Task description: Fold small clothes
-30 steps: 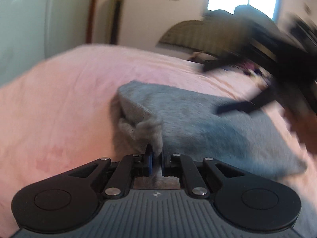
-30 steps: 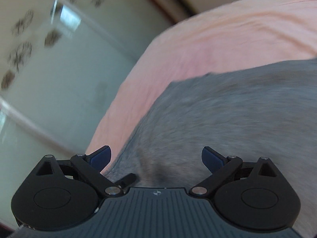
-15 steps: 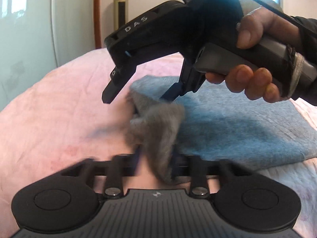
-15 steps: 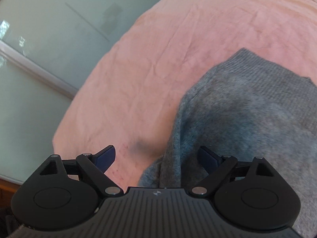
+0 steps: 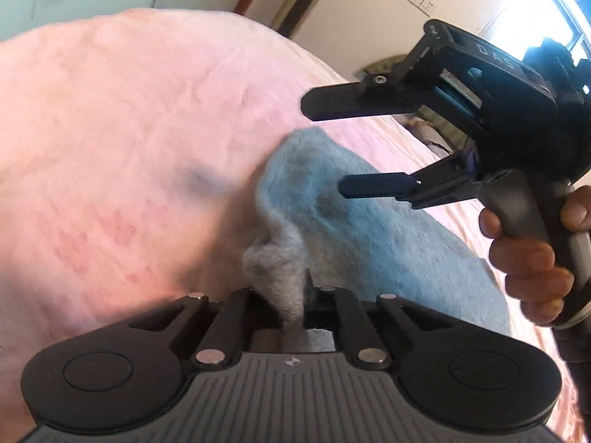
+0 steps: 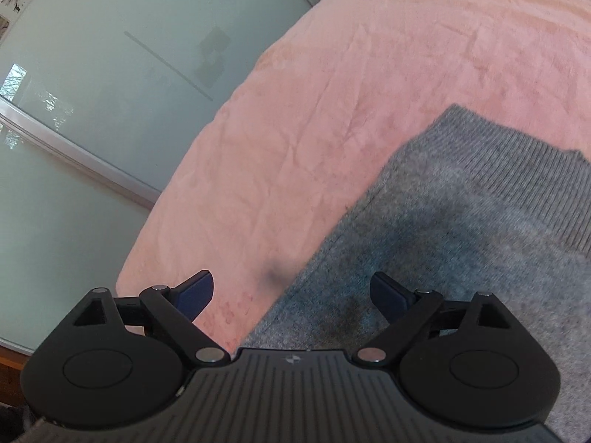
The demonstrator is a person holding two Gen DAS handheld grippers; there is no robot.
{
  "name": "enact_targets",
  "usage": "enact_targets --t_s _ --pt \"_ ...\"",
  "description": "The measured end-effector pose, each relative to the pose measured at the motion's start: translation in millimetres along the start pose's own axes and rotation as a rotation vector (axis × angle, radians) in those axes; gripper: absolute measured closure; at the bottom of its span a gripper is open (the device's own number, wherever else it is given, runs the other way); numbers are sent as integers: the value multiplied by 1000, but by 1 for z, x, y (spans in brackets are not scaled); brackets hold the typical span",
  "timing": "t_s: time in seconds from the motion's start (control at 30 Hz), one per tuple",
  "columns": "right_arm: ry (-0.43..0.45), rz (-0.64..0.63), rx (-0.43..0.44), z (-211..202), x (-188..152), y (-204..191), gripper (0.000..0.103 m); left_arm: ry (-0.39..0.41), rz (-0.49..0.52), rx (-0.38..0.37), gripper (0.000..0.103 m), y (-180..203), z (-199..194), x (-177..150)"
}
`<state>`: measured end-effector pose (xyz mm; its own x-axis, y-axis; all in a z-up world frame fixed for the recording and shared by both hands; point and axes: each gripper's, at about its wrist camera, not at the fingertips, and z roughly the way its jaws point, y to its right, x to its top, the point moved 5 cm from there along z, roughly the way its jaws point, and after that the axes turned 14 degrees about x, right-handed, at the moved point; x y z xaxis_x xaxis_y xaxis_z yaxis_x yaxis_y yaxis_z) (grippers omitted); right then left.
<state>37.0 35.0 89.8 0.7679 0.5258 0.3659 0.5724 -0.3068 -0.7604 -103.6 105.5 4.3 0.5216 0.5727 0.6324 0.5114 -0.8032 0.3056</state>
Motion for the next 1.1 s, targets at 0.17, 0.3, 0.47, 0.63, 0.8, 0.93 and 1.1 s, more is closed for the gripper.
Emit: enact_targets --t_s 0.17,0.3,0.47,0.63,0.8,0.93,1.1 --pt "-8 6 -39 -8 12 7 8 406 590 34 98 79 -48 -40" --pt "-81 -29 -121 4 13 12 9 421 711 28 98 93 -49 -60" --pt "-89 -38 -182 3 14 27 26 419 705 47 98 87 -53 -53" --pt "-85 -82 -209 -10 8 37 81 417 720 48 98 94 -47 -52" --pt "17 -94 -151 -54 4 39 90 425 741 -27 98 115 -53 -55" --pt "117 -72 -145 -116 -9 49 91 440 754 -146 98 155 -61 -59" --pt "272 0 -164 -215 -53 80 91 385 786 -337 98 214 -59 -87"
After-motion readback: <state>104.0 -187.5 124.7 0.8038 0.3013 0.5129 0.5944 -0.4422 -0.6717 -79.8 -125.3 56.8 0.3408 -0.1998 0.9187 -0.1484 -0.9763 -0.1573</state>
